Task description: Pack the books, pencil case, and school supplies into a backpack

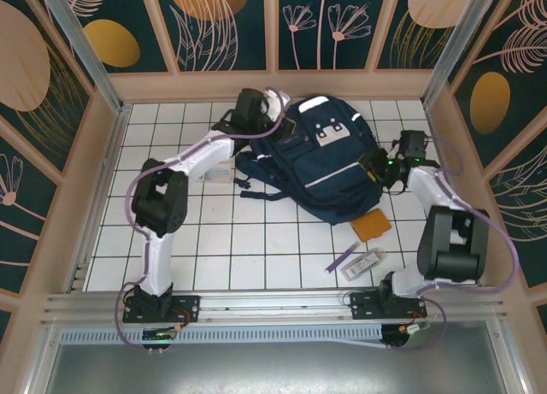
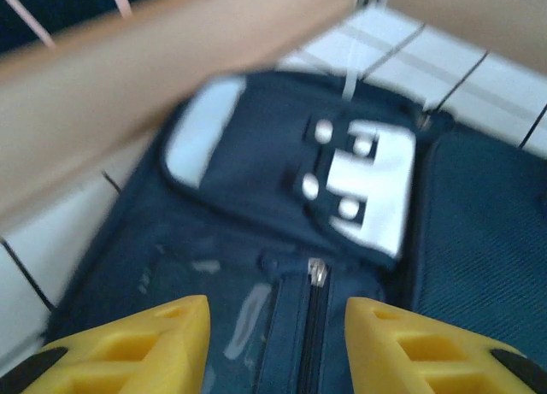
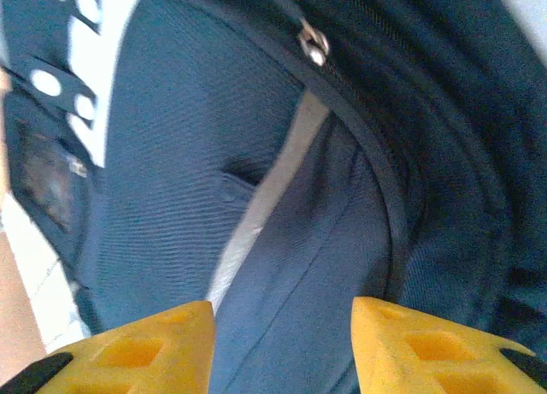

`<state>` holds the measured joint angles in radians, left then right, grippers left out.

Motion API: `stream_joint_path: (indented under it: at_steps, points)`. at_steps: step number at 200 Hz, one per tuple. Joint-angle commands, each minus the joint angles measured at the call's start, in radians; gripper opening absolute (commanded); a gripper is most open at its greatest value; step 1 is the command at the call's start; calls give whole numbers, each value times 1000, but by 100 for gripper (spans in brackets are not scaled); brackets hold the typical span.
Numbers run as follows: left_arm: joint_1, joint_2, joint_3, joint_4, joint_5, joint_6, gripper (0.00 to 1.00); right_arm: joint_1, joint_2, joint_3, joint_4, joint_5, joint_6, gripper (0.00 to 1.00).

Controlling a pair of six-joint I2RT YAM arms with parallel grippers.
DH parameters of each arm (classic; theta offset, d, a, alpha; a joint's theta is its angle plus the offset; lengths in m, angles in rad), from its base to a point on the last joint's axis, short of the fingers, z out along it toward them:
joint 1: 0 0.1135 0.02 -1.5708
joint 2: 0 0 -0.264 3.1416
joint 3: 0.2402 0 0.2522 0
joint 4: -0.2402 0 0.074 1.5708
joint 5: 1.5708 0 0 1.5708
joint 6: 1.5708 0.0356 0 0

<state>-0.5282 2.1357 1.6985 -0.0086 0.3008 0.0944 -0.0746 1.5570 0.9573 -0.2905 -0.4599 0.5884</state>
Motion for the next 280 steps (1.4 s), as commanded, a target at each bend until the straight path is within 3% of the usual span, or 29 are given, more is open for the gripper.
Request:
stream_joint_path:
  at_steps: [1,30,85,123,158,188,211,226,240,255,280]
  points:
    - [-18,95,39,-87,26,75,43,20,109,31,89,-25,-22,45]
    - [-66,71,-54,-144,47,172,41,12,225,75,180,-6,-25,39]
    - [-125,-95,-409,-18,137,87,39,26,372,149,352,-57,-8,37]
    - [-155,-194,-456,-23,206,88,39,62,491,251,468,-80,28,37]
    - [-159,-301,-438,-53,264,170,41,68,535,354,452,-97,61,38]
    - [-159,-383,-425,-73,167,262,43,68,441,417,326,-74,-23,41]
    - [-158,-399,-459,-129,195,532,48,74,280,356,252,75,-97,40]
    - [-158,-407,-524,-103,224,730,51,85,143,256,236,240,-116,45]
    - [-158,-392,-550,-60,178,777,56,92,19,165,221,350,-145,49]
    - [-159,-346,-515,-130,146,845,56,90,-100,89,189,430,-153,52]
    - [-163,-266,-459,-232,137,886,56,90,-272,-3,148,435,-201,53]
